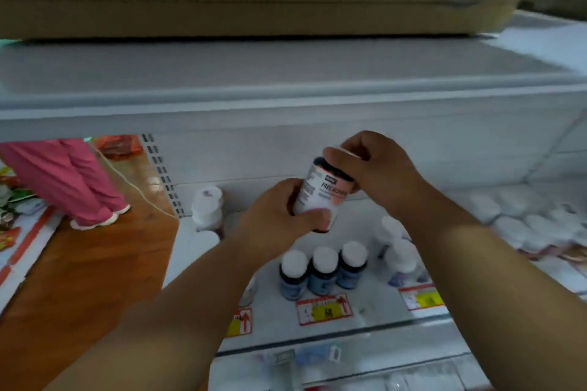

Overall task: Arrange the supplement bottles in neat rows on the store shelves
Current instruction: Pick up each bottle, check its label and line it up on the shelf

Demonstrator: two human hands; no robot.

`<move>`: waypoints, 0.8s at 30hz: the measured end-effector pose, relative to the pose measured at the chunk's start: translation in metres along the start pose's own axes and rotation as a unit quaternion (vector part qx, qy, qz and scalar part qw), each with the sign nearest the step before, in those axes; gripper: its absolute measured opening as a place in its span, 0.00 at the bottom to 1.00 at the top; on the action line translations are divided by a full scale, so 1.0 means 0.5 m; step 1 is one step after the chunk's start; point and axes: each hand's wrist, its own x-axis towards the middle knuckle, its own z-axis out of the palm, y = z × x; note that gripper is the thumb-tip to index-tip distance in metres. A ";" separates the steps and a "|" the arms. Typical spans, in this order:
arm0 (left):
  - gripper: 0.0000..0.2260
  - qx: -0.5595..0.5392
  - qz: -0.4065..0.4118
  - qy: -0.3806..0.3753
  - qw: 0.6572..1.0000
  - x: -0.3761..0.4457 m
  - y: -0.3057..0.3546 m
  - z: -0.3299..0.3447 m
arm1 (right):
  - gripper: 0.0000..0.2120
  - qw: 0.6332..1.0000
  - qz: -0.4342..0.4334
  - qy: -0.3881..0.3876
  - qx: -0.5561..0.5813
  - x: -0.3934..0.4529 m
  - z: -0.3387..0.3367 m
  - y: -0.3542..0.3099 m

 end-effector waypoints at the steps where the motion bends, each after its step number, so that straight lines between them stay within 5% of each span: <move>1: 0.20 -0.013 0.017 -0.010 1.000 0.002 0.020 0.028 | 0.25 1.000 0.010 0.010 0.010 -0.016 -0.031 0.007; 10: 0.11 -0.166 0.082 -0.118 0.976 -0.019 0.208 0.327 | 0.14 0.993 0.060 0.085 0.056 -0.176 -0.325 0.135; 16: 0.17 -0.172 0.069 -0.123 0.975 -0.028 0.331 0.628 | 0.24 0.988 0.084 0.114 0.062 -0.294 -0.581 0.283; 24: 0.18 -0.134 0.099 -0.144 0.975 0.004 0.458 0.895 | 0.11 0.993 0.091 0.079 0.018 -0.343 -0.838 0.437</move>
